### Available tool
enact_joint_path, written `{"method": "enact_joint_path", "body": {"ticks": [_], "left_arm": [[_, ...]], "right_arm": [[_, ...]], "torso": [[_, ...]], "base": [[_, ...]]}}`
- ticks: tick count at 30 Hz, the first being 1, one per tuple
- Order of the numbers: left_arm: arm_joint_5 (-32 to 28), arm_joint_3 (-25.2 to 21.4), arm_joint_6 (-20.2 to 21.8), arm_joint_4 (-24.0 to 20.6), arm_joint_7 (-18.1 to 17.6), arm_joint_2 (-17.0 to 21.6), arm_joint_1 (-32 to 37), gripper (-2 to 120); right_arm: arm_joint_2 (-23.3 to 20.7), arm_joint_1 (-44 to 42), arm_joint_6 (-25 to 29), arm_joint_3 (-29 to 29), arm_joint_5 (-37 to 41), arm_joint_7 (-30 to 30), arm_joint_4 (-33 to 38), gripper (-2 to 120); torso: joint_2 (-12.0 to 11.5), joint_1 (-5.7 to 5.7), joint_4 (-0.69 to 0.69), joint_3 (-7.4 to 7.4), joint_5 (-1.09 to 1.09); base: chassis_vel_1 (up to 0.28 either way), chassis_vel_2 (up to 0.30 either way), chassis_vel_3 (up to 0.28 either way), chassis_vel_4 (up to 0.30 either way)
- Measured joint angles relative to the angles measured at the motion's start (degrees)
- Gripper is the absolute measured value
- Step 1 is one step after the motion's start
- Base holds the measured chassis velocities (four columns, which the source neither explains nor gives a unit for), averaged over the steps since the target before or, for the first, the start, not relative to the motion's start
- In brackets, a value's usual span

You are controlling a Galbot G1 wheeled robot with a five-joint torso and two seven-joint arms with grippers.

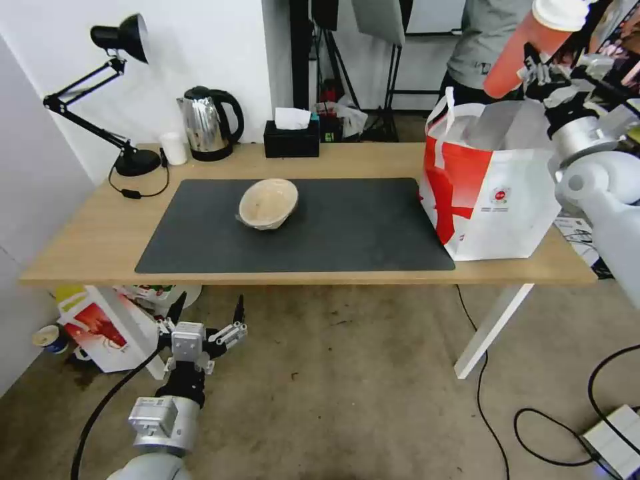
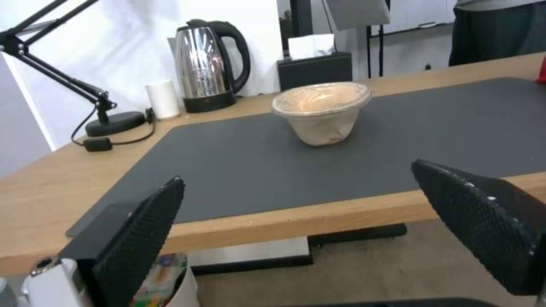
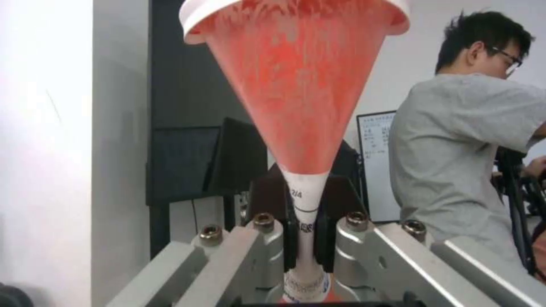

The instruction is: Pick up the trash from the table and place it into the takeout bag.

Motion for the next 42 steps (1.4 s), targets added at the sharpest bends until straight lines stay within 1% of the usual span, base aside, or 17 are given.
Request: {"method": "enact_joint_path", "body": {"ticks": [7, 14, 16, 18, 20, 22, 24, 25, 26, 30, 32, 34, 36, 37, 38, 41, 42], "left_arm": [[0.00, 0.00, 0.00, 0.00, 0.00, 0.00, 0.00, 100], [0.00, 0.00, 0.00, 0.00, 0.00, 0.00, 0.00, 100], [0.00, 0.00, 0.00, 0.00, 0.00, 0.00, 0.00, 100], [0.00, 0.00, 0.00, 0.00, 0.00, 0.00, 0.00, 100], [0.00, 0.00, 0.00, 0.00, 0.00, 0.00, 0.00, 100], [0.00, 0.00, 0.00, 0.00, 0.00, 0.00, 0.00, 100], [0.00, 0.00, 0.00, 0.00, 0.00, 0.00, 0.00, 100], [0.00, 0.00, 0.00, 0.00, 0.00, 0.00, 0.00, 100], [0.00, 0.00, 0.00, 0.00, 0.00, 0.00, 0.00, 100], [0.00, 0.00, 0.00, 0.00, 0.00, 0.00, 0.00, 100], [0.00, 0.00, 0.00, 0.00, 0.00, 0.00, 0.00, 100], [0.00, 0.00, 0.00, 0.00, 0.00, 0.00, 0.00, 100], [0.00, 0.00, 0.00, 0.00, 0.00, 0.00, 0.00, 100], [0.00, 0.00, 0.00, 0.00, 0.00, 0.00, 0.00, 100], [0.00, 0.00, 0.00, 0.00, 0.00, 0.00, 0.00, 100], [0.00, 0.00, 0.00, 0.00, 0.00, 0.00, 0.00, 100], [0.00, 0.00, 0.00, 0.00, 0.00, 0.00, 0.00, 100]], "right_arm": [[1.78, 1.24, 0.12, -1.15, -3.34, 0.63, -3.21, 5], [2.57, 1.62, 0.06, -1.78, -5.49, 2.19, -3.99, 5], [2.46, 1.87, -0.53, -1.89, -6.25, 3.10, -4.01, 13], [2.38, 1.89, -0.67, -1.90, -6.32, 3.25, -4.01, 16], [1.91, 1.90, -1.30, -1.91, -6.37, 3.67, -3.87, 28], [1.77, 1.86, -1.46, -1.91, -6.38, 3.79, -3.75, 29], [1.34, 1.73, -1.82, -1.90, -6.37, 4.20, -3.53, 41], [1.29, 1.72, -1.85, -1.90, -6.38, 4.23, -3.53, 44], [1.29, 1.72, -1.85, -1.90, -6.38, 4.23, -3.53, 44], [0.93, 1.81, -2.04, -1.75, -6.38, 4.44, -3.68, 65], [0.91, 1.81, -2.06, -1.74, -6.38, 4.47, -3.69, 66], [0.92, 1.82, -2.26, -1.69, -6.36, 4.76, -3.74, 78], [0.94, 1.82, -2.30, -1.66, -6.36, 4.86, -3.74, 79], [1.01, 1.81, -2.45, -1.57, -6.35, 5.08, -3.78, 88], [1.01, 1.81, -2.45, -1.57, -6.35, 5.08, -3.78, 88], [1.03, 1.73, -2.71, -1.44, -6.33, 5.31, -3.80, 99], [1.00, 1.69, -2.80, -1.41, -6.32, 5.34, -3.80, 99]], "torso": [[0.00, 0.00, 0.00, 0.00, 0.00], [0.00, 0.00, 0.00, 0.00, 0.01], [0.00, 0.00, 0.00, 0.00, 0.01], [0.00, 0.00, 0.00, 0.00, 0.01], [0.00, 0.00, 0.00, 0.00, 0.00], [0.00, 0.00, 0.00, 0.00, 0.00], [0.00, 0.00, 0.00, 0.00, 0.00], [0.00, 0.00, 0.00, 0.00, 0.01], [0.00, 0.00, 0.00, 0.00, 0.01], [0.00, 0.00, -0.01, 0.00, 0.01], [0.00, 0.00, 0.00, 0.00, 0.01], [0.00, 0.00, 0.00, 0.00, 0.01], [0.00, 0.00, 0.00, 0.00, 0.01], [0.00, 0.00, 0.00, 0.00, 0.01], [0.00, 0.00, 0.00, 0.00, 0.01], [0.00, 0.00, 0.00, 0.00, 0.01], [0.00, 0.00, 0.00, 0.00, 0.01]], "base": [[0.000, 0.000, 0.000, 0.000], [0.000, 0.000, 0.000, 0.000], [0.000, 0.000, 0.000, 0.000], [0.000, 0.000, 0.000, 0.000], [0.000, 0.000, 0.000, 0.000], [0.000, 0.000, 0.000, 0.000], [0.000, 0.000, 0.000, 0.000], [0.000, 0.000, 0.000, 0.000], [0.000, 0.000, 0.000, 0.000], [0.000, 0.000, 0.000, 0.000], [0.000, 0.000, 0.000, 0.000], [0.000, 0.000, 0.000, 0.000], [0.000, 0.000, 0.000, 0.000], [0.000, 0.000, 0.000, 0.000], [0.000, 0.000, 0.000, 0.000], [0.000, 0.000, 0.000, 0.000], [0.000, 0.000, 0.000, 0.000]]}}
